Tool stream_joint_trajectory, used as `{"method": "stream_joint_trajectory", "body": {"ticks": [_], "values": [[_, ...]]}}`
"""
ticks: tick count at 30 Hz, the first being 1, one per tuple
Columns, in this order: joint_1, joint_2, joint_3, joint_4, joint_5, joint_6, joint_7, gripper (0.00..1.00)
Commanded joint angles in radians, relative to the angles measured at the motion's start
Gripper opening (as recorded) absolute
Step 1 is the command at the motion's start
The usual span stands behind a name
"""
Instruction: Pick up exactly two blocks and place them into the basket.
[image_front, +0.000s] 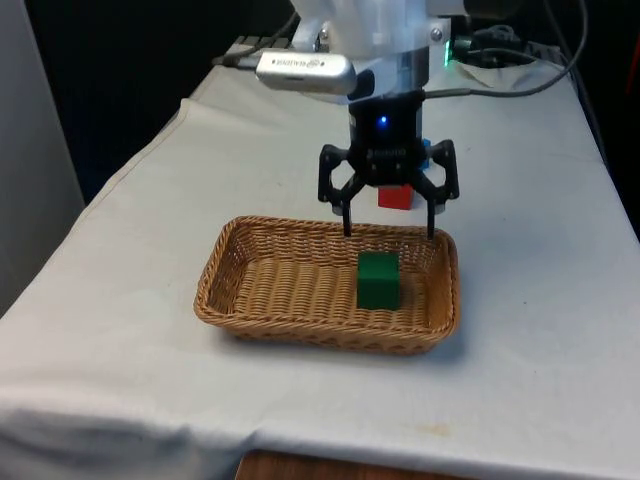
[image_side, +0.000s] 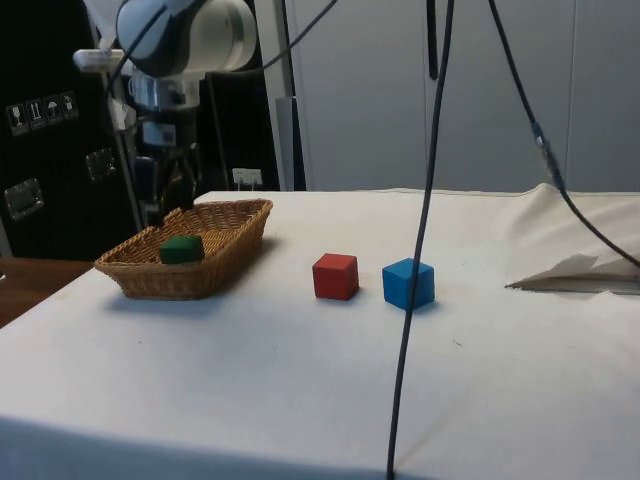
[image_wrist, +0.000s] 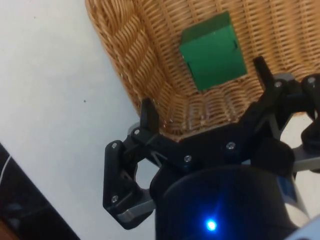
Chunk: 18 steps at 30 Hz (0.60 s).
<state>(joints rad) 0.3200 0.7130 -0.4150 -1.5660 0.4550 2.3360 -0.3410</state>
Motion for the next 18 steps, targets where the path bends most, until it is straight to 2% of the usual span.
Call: {"method": "stream_joint_trajectory", "body": {"ticks": [1, 3, 4, 5, 12, 13, 14, 18], "values": [[0.01, -0.013, -0.01, -0.014, -0.012, -0.004, 0.011, 1.0], [0.012, -0.036, -0.01, -0.033, -0.025, -0.01, 0.016, 1.0], [0.003, -0.03, -0.001, -0.025, -0.016, -0.006, 0.006, 1.0], [0.012, -0.044, -0.01, -0.04, -0.028, -0.011, 0.016, 1.0], [0.015, -0.108, -0.01, -0.102, -0.043, -0.019, 0.018, 1.0], [0.007, -0.094, -0.001, -0.087, -0.033, -0.017, 0.01, 1.0], [0.016, -0.116, -0.01, -0.111, -0.045, -0.019, 0.018, 1.0], [0.017, -0.159, -0.009, -0.154, -0.058, -0.02, 0.019, 1.0]]}}
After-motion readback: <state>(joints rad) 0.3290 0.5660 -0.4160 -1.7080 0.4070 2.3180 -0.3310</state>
